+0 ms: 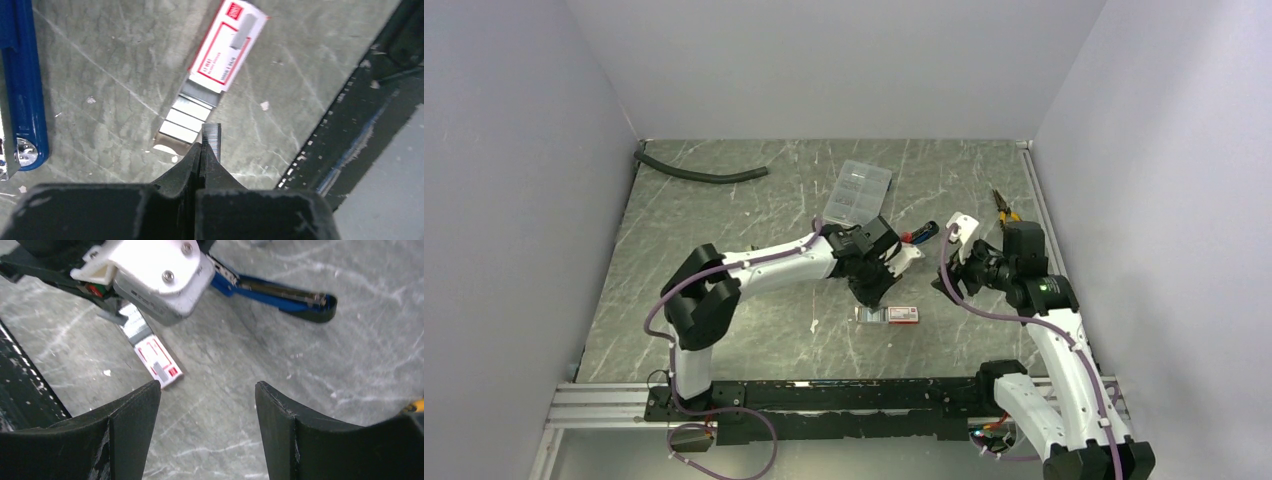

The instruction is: Load the staples into the stapler

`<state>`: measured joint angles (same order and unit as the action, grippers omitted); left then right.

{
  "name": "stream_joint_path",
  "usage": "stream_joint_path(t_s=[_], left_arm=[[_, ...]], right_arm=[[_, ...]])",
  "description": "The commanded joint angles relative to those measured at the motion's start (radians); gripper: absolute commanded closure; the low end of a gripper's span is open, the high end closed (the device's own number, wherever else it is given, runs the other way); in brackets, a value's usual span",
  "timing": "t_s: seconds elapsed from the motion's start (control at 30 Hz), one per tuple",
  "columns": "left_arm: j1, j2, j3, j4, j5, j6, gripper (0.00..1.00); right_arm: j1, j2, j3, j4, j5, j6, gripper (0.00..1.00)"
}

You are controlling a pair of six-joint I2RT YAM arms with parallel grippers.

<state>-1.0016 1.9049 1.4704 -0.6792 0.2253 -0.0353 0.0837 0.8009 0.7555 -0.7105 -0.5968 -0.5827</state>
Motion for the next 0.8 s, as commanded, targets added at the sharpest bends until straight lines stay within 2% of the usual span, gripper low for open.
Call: stream_joint_path(t_s=[0.0, 0.17, 0.37, 0.57, 0.77], left_arm=[[0.029, -0.078, -0.023, 0.036, 0.157, 0.023, 0.97], [0.122, -0.104, -0.027, 0.054, 0.409, 0.020, 0.97], [0.220, -0.074, -0.008, 0.067, 0.680, 0.019, 0.97], [0.245, -0.022, 0.042, 0.021, 0.861, 0.082, 0.97], [0.246, 0.020, 0.108, -0.040, 1.007, 0.113, 0.97]], right_arm=[[-0.004, -0.019, 0.088, 0.039, -0.180, -0.029, 0.27], [-0.002, 0.008, 0.123, 0.005, -0.314, -0.144, 0.27], [0.006, 0.067, 0.102, -0.057, -0.459, -0.394, 0.32], [0.094, 0.091, 0.067, -0.017, -0.412, -0.500, 0.33], [0.260, 0.099, 0.045, 0.069, -0.316, -0.510, 0.34]])
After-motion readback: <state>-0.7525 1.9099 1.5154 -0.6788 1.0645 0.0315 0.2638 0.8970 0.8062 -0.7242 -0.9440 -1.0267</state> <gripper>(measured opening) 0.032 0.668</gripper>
